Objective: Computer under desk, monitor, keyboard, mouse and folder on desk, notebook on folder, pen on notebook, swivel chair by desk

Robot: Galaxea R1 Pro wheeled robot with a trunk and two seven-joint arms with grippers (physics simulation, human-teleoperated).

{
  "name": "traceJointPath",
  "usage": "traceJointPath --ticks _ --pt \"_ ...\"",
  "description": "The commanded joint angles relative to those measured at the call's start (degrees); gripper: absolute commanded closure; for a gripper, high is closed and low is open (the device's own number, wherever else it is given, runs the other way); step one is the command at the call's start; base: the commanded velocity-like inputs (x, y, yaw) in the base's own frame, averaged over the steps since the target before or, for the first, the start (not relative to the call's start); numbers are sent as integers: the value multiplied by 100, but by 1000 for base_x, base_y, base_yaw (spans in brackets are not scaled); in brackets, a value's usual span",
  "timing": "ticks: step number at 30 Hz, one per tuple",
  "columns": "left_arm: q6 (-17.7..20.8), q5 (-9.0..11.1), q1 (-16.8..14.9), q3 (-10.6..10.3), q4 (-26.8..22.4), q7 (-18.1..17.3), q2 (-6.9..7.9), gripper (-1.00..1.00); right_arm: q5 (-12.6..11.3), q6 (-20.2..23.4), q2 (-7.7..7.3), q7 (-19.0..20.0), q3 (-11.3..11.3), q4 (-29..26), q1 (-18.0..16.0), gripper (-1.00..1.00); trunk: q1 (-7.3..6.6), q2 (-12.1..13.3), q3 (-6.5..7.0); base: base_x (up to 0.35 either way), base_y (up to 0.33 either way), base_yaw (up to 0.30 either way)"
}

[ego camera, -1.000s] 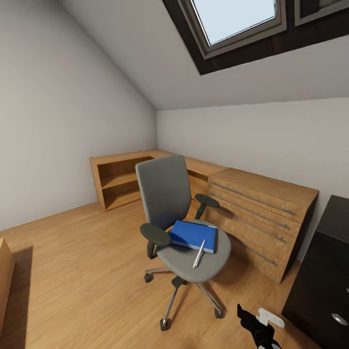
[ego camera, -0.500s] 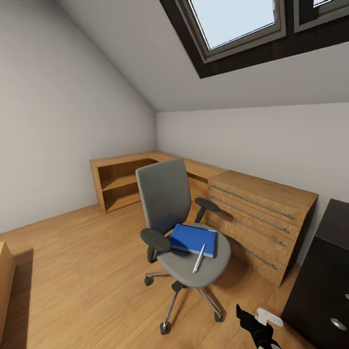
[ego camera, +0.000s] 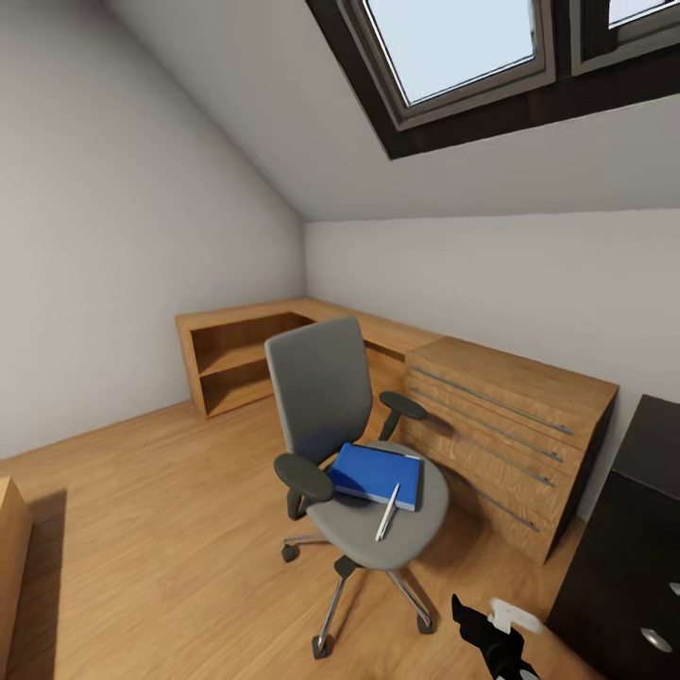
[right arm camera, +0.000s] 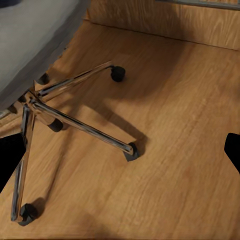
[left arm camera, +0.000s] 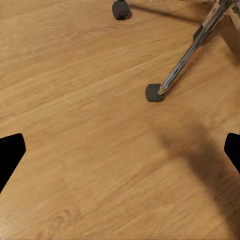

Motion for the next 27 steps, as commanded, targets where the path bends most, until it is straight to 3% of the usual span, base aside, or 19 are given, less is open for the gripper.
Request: traceJointPath --ticks 1,8,20,27 --pt "-14 19 -3 17 4 -8 -4 -100 -26 -23 10 54 -47 12 -5 -100 -23 39 13 0 0 0" --pt "-14 20 -3 22 37 -8 -3 -100 -8 -23 115 44 -47 5 -5 -100 -177 319 138 0 0 0" --pt "-17 20 -5 26 53 -8 -3 -100 -26 -31 143 35 -54 10 -5 -100 -441 801 354 0 0 -1" --pt "-11 6 -6 19 30 12 -6 -100 -5 -157 249 29 -55 5 -5 -100 -594 1081 495 0 0 -155"
